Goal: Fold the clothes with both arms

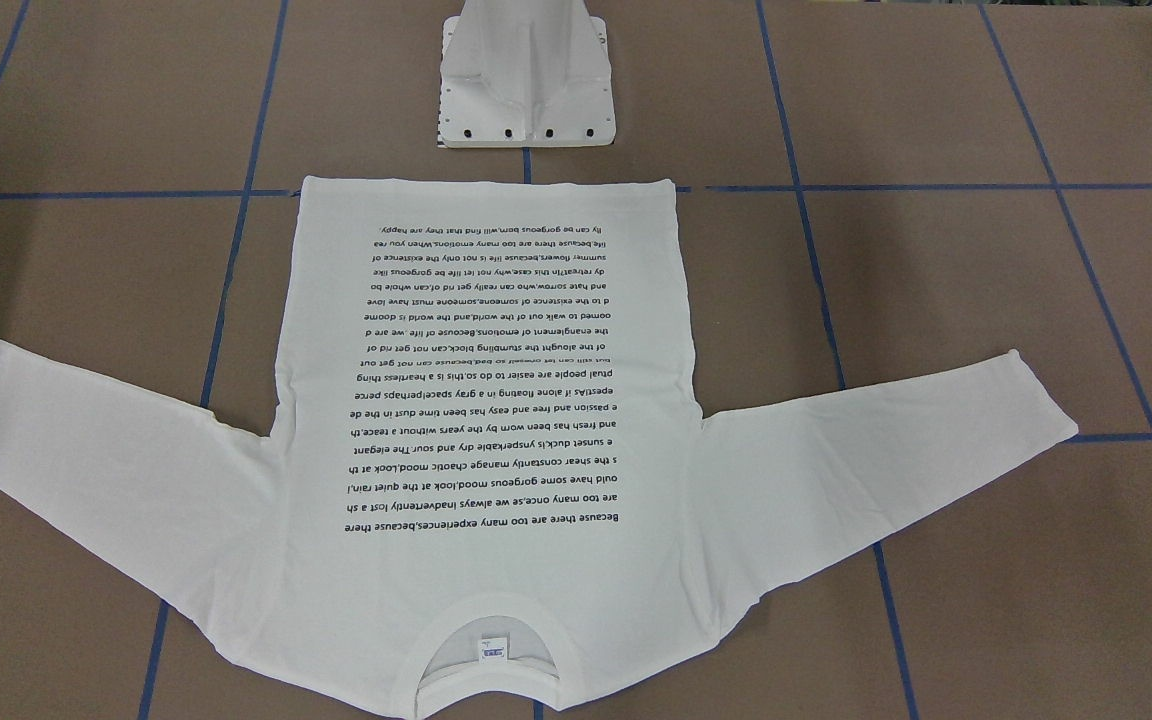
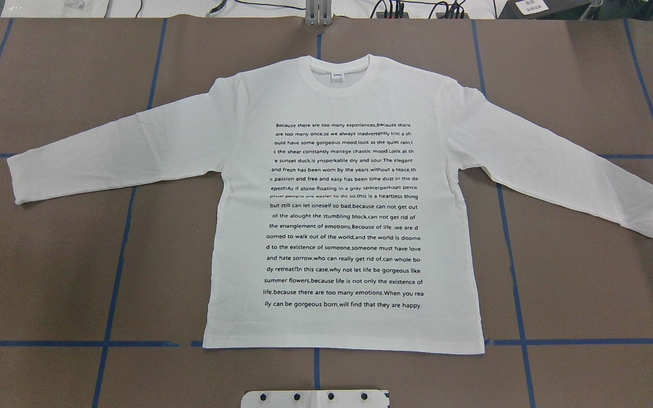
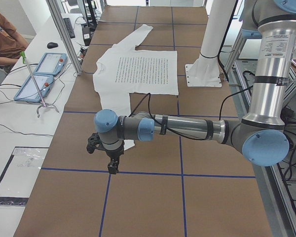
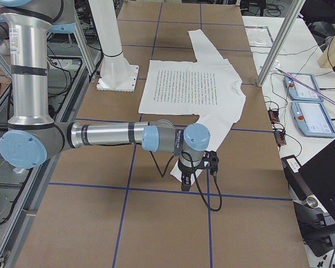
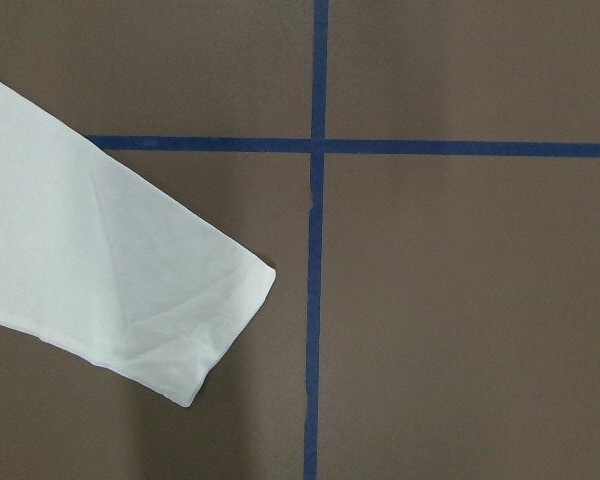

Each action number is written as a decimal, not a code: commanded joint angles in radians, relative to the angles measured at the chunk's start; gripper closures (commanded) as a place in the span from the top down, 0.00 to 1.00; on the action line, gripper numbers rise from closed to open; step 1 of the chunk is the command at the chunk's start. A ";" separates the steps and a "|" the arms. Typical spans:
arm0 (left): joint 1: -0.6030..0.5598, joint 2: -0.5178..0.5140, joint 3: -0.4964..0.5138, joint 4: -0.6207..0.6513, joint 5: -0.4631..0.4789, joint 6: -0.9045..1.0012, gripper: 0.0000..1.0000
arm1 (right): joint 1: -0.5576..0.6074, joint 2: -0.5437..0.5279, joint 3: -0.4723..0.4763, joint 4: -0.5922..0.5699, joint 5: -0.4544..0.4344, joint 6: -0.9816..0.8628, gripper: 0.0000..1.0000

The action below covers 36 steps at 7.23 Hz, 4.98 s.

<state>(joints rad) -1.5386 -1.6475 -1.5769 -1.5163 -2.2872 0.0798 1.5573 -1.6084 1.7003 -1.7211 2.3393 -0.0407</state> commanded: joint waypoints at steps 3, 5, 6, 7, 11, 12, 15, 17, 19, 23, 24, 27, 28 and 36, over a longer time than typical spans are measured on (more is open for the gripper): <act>0.000 -0.003 -0.008 -0.039 0.002 -0.002 1.00 | 0.000 0.022 0.003 0.000 0.000 -0.001 1.00; 0.003 -0.015 -0.020 -0.105 0.000 -0.002 1.00 | -0.002 0.025 0.001 0.000 -0.003 0.002 1.00; 0.005 -0.021 -0.015 -0.173 -0.002 -0.008 1.00 | -0.002 0.036 0.007 0.003 -0.002 0.002 1.00; 0.008 -0.035 -0.008 -0.246 0.002 -0.011 1.00 | -0.002 0.069 0.010 0.023 0.000 0.010 1.00; 0.023 -0.020 0.035 -0.425 0.000 -0.028 1.00 | -0.048 0.024 -0.207 0.394 0.009 0.053 1.00; 0.025 -0.028 0.064 -0.430 0.000 -0.064 1.00 | -0.077 0.022 -0.264 0.499 0.011 0.138 1.00; 0.026 -0.026 0.058 -0.432 -0.002 -0.069 1.00 | -0.199 0.015 -0.294 0.633 -0.003 0.297 1.00; 0.026 -0.026 0.055 -0.432 -0.002 -0.067 1.00 | -0.258 0.015 -0.295 0.696 -0.012 0.414 1.00; 0.026 -0.026 0.055 -0.432 -0.002 -0.069 1.00 | -0.322 0.028 -0.333 0.765 -0.101 0.446 0.99; 0.026 -0.029 0.055 -0.432 -0.003 -0.069 1.00 | -0.350 0.015 -0.347 0.769 -0.097 0.450 0.96; 0.026 -0.029 0.054 -0.432 -0.003 -0.069 1.00 | -0.352 0.016 -0.358 0.767 -0.095 0.450 0.94; 0.026 -0.029 0.055 -0.432 -0.003 -0.066 1.00 | -0.361 0.022 -0.367 0.767 -0.094 0.450 0.94; 0.026 -0.029 0.054 -0.432 -0.003 -0.066 1.00 | -0.368 0.024 -0.369 0.765 -0.097 0.450 0.95; 0.026 -0.035 0.052 -0.438 -0.002 -0.067 1.00 | -0.375 0.035 -0.375 0.769 -0.035 0.447 0.26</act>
<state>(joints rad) -1.5125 -1.6808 -1.5264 -1.9543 -2.2899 0.0128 1.1814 -1.5770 1.3174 -0.9531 2.2834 0.4067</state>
